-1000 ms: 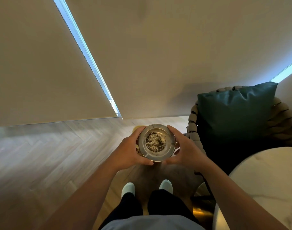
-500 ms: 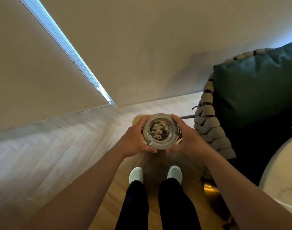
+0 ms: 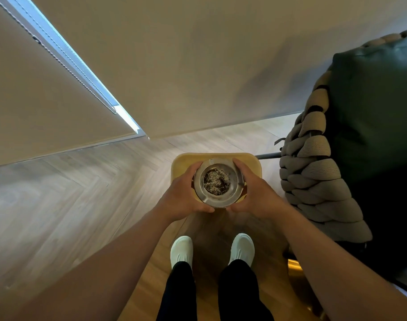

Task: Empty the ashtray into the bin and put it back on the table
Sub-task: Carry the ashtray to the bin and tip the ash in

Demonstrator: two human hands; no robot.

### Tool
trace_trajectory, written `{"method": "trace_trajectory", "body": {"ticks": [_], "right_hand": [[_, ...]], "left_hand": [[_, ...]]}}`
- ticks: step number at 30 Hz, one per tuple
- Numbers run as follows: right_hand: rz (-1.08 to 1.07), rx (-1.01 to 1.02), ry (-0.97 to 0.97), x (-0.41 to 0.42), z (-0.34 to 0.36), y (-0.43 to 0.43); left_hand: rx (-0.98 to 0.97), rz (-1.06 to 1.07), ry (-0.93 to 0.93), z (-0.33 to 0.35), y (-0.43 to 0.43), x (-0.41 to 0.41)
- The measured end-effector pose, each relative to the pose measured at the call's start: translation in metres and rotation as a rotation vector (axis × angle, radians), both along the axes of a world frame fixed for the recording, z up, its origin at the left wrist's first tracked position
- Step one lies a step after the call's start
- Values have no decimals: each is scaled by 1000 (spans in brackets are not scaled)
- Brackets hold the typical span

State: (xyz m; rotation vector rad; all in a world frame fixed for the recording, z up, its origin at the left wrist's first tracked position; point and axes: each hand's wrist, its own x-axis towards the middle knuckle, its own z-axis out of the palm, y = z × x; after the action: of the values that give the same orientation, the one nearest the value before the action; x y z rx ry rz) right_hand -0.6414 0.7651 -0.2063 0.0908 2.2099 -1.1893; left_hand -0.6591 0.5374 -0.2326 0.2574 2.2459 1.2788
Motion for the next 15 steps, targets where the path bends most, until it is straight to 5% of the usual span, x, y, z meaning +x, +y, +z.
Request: {"method": "trace_trajectory", "body": {"ticks": [4, 10, 15], "right_hand": [[-31, -60, -56, -10, -11, 5], [-554, -416, -374, -18, -24, 4], [-680, -507, -439, -14, -28, 4]], "left_hand": [[-4, 0, 7, -10, 3, -9], [-43, -5, -11, -18, 4, -10], [-62, -5, -22, -19, 5, -8]]}}
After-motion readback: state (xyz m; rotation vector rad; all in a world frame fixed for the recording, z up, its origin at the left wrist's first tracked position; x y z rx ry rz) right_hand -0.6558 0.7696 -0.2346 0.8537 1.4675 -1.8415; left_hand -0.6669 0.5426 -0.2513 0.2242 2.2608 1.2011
